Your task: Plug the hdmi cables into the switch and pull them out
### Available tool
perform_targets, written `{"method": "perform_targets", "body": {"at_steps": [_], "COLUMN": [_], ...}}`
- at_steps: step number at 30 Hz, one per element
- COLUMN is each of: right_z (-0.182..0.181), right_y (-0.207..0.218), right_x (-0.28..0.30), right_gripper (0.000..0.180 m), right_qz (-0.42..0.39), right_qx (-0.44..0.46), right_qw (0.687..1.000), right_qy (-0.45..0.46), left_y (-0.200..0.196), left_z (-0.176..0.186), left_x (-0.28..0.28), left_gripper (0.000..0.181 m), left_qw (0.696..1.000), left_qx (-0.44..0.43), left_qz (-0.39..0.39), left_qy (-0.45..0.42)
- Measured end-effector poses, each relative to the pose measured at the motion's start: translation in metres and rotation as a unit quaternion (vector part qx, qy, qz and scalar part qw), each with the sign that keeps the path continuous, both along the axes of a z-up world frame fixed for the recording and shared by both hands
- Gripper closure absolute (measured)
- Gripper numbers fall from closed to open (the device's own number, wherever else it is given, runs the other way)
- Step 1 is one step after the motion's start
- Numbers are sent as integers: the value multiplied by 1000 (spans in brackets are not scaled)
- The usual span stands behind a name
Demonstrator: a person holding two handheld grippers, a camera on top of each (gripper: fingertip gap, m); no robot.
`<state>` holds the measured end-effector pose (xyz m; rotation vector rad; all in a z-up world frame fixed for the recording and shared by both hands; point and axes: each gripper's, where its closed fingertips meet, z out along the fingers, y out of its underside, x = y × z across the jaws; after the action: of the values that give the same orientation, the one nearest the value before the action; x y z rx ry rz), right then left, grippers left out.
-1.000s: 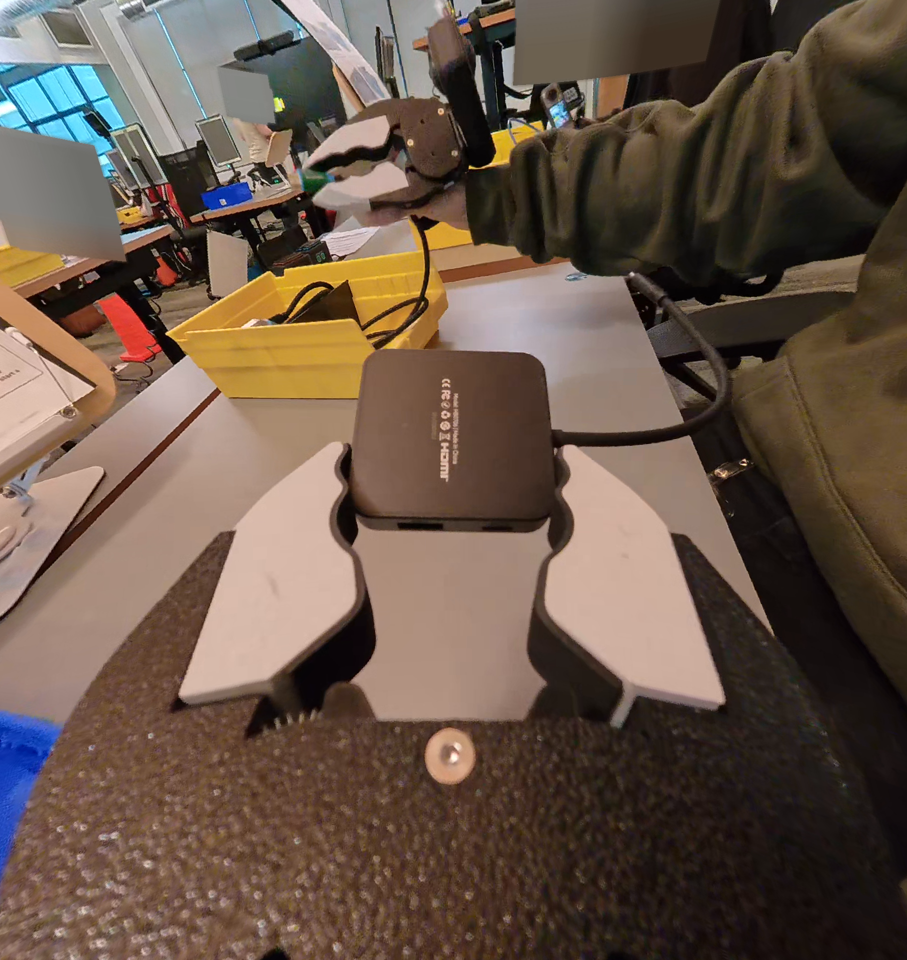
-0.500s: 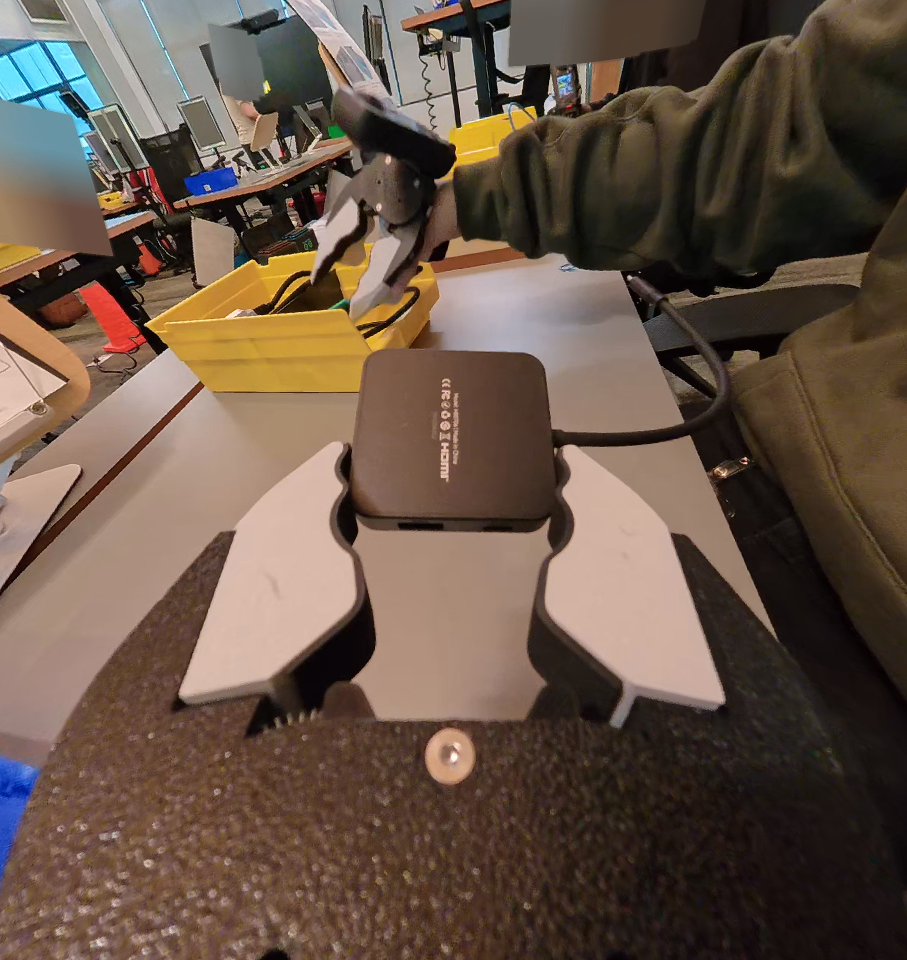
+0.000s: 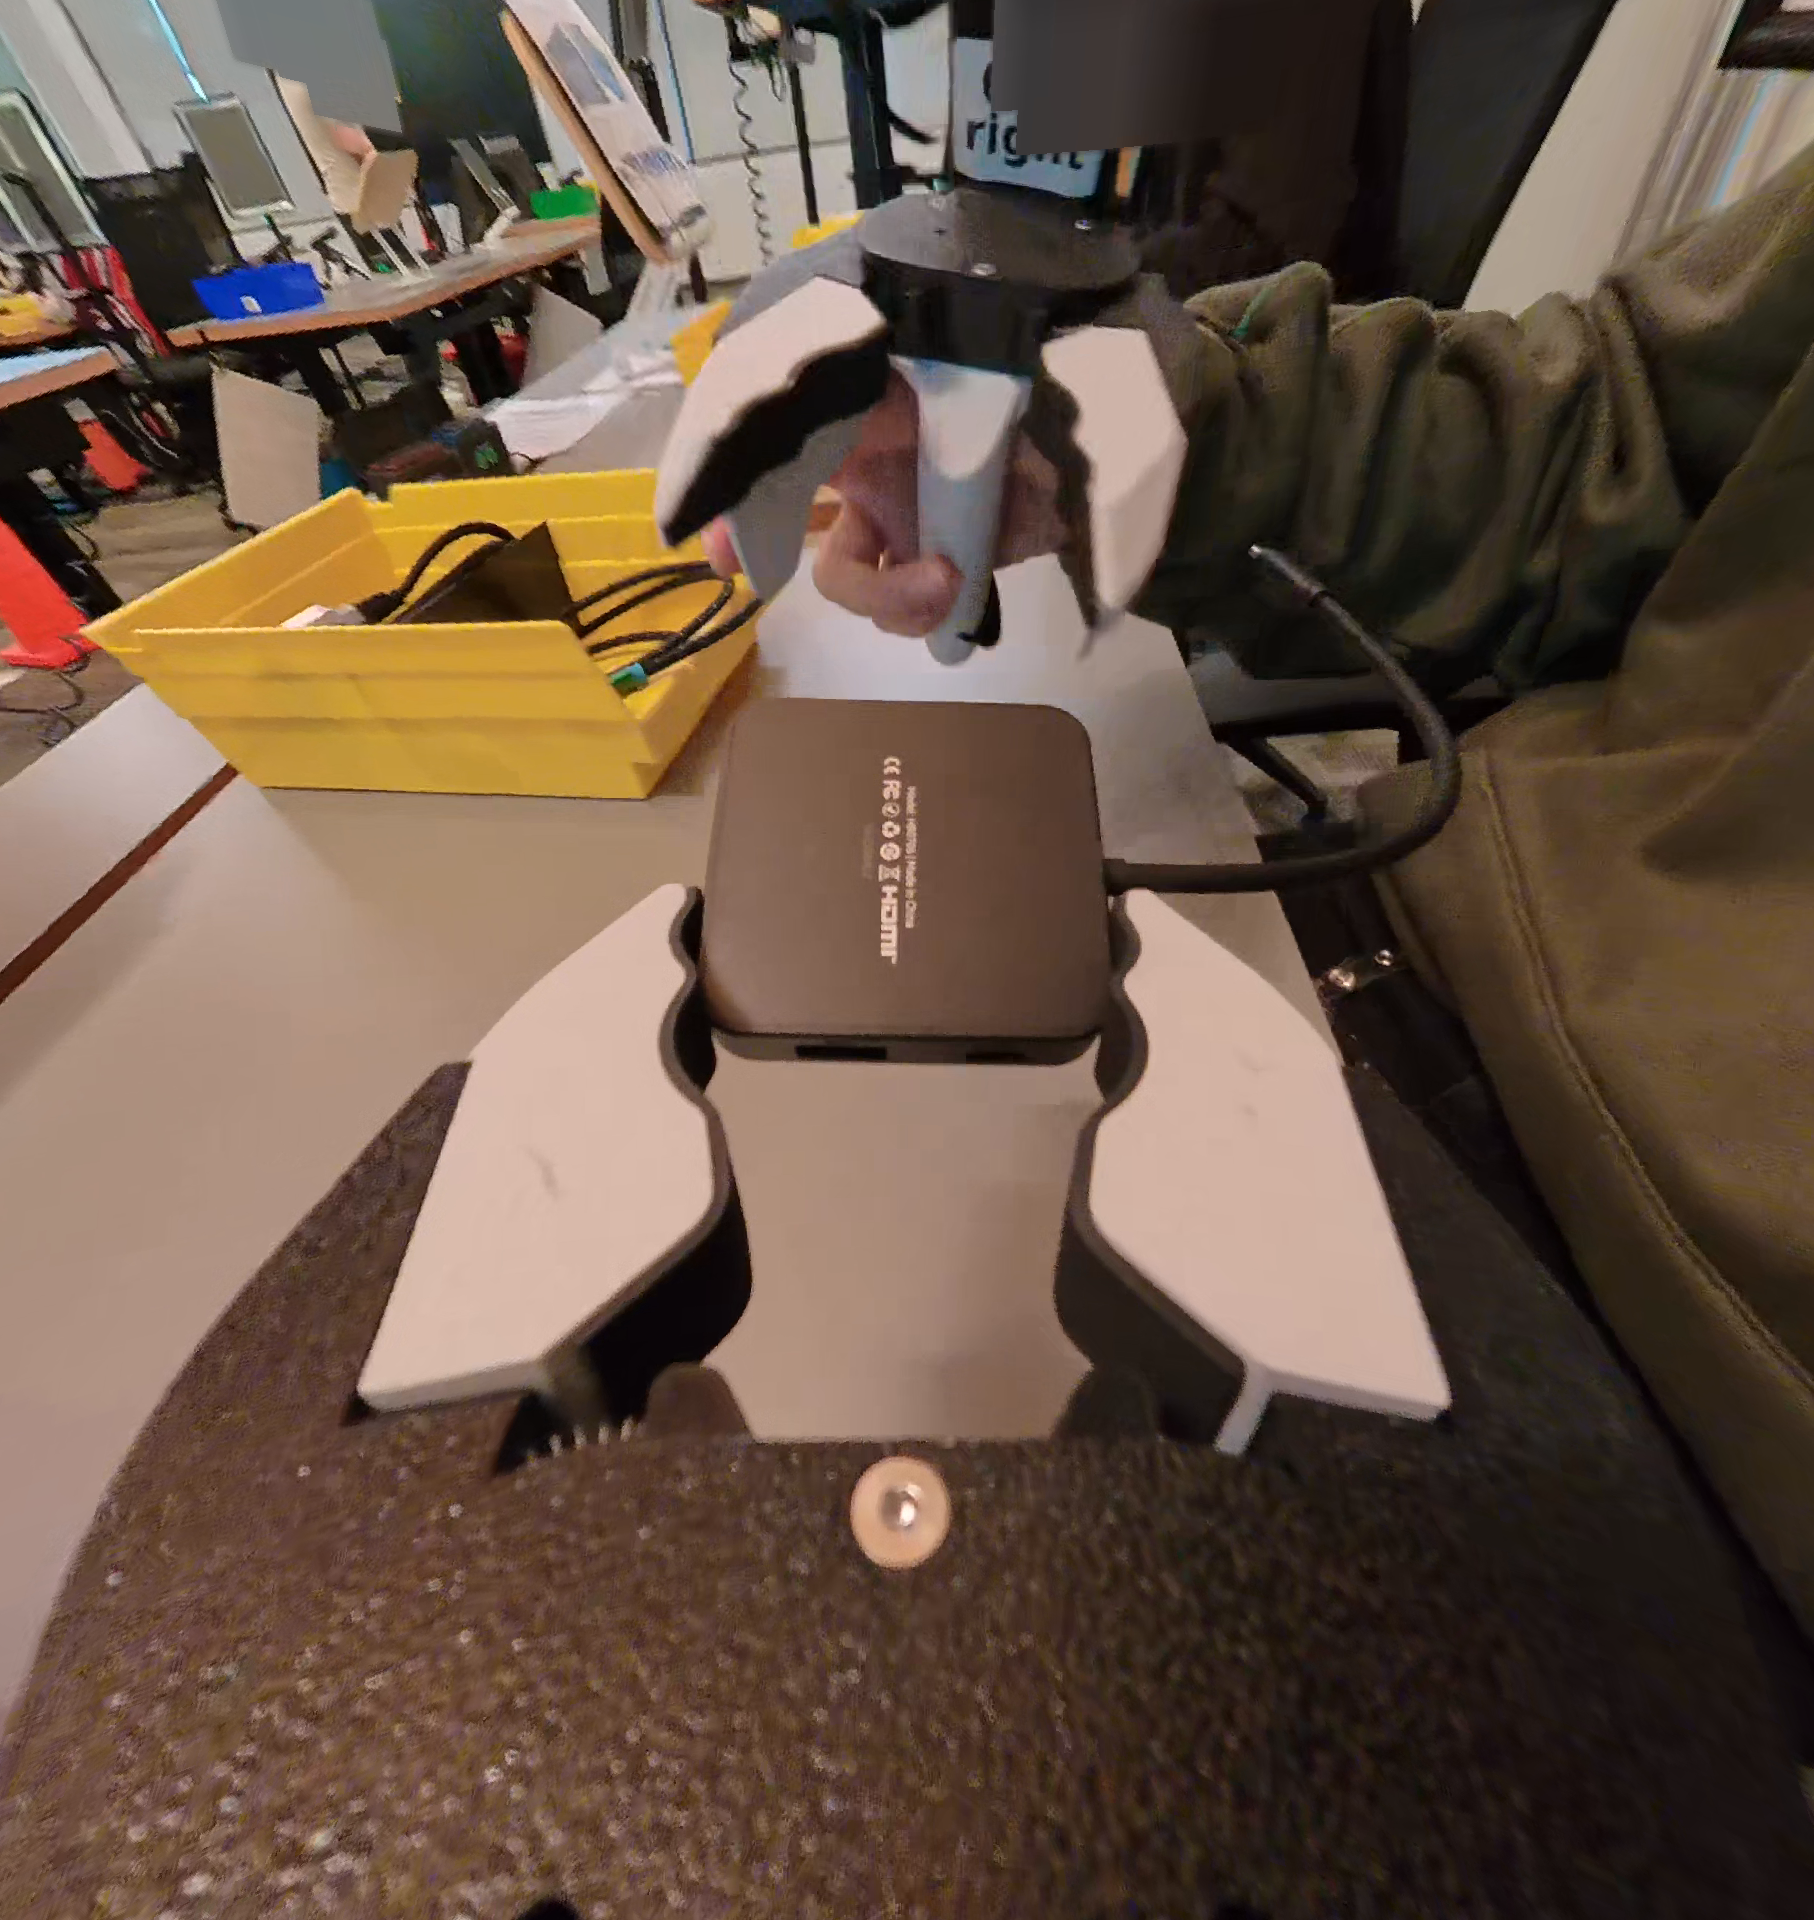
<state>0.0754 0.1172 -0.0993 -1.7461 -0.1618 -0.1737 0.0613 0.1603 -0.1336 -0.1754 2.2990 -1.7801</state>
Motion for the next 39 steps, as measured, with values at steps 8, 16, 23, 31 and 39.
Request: {"method": "perform_targets", "body": {"at_steps": [8, 16, 23, 31, 39], "right_z": [-21, -10, 51, 27, -25], "right_y": [31, 28, -92, -265, -286], "right_x": [-29, -19, 161, 351, 417], "right_gripper": [111, 111, 112, 112, 112], "right_qz": [55, 23, -372, -657, -714], "right_qx": [-7, 5, 27, -55, -43], "right_qw": [998, 999, 928, 745, 672], "right_qy": [-4, -21, -23, 105, 190], "left_y": [-20, -15, 14, 10, 3], "left_z": [-4, 8, 8, -8, -26], "left_x": [-12, 1, 26, 26, 28], "left_gripper": [109, 108, 109, 120, 123], "left_qw": [999, 1000, 995, 997, 998], "left_qx": [23, -17, -42, -4, 2], "left_qz": [-39, 10, 92, 79, 60], "left_qy": [-1, -21, -7, -4, 21]}}
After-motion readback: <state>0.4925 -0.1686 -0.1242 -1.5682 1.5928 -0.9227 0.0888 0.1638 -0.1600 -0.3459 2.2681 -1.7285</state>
